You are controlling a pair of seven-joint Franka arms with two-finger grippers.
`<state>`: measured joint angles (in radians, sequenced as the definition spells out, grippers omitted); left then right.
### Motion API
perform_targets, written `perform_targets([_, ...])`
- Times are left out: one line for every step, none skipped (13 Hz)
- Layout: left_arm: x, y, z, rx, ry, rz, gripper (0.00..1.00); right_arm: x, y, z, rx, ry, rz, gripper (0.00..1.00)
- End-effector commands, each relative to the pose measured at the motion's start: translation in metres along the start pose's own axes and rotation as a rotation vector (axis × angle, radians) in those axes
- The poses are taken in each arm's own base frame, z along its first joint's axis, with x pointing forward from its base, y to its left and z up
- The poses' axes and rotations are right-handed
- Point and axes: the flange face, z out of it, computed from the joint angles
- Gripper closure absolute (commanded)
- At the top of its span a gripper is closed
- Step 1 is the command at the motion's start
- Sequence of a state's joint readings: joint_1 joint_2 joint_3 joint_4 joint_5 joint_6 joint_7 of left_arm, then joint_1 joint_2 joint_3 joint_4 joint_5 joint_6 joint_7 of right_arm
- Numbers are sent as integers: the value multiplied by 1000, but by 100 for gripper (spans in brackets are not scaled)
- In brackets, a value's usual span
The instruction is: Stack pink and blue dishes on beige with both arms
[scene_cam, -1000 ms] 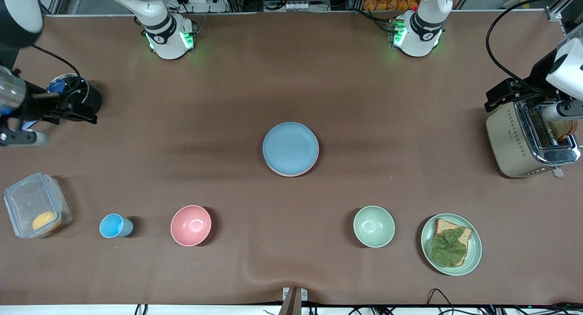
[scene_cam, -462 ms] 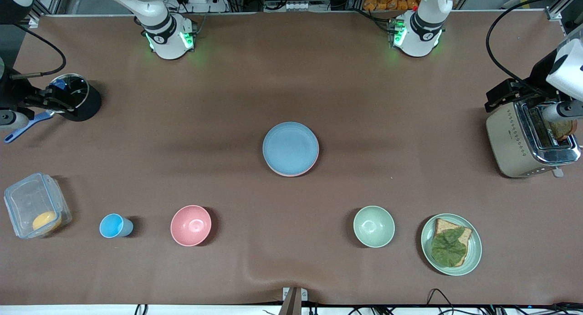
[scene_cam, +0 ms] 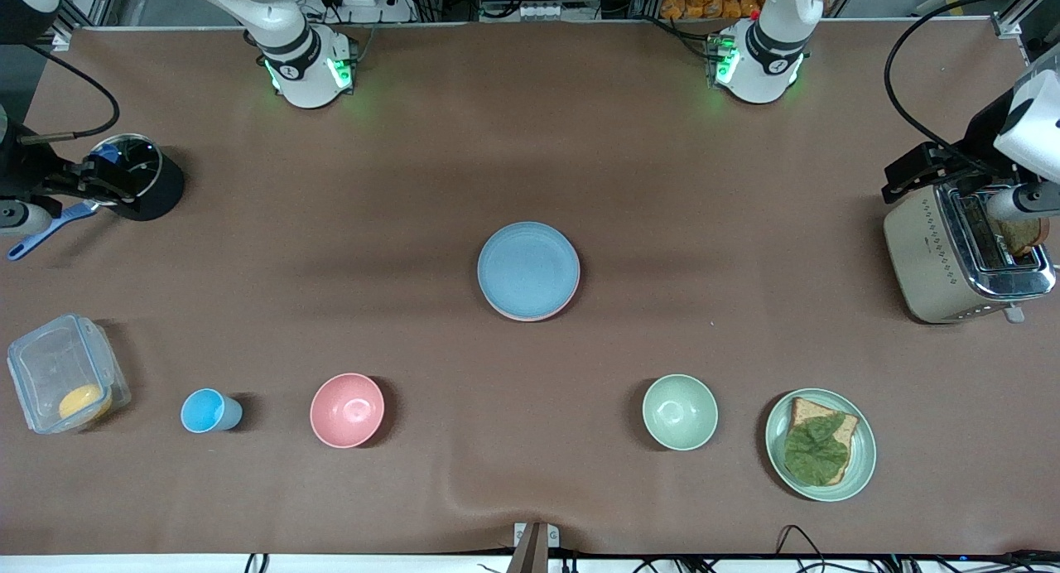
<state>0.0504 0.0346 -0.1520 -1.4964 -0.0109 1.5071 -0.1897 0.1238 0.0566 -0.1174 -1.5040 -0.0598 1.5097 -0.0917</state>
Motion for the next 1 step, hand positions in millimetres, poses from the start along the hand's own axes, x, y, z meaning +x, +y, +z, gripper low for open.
perform_targets([-6,-1,-5,-6,-19,6,0,-9,2,-3,-12,8,-1,0])
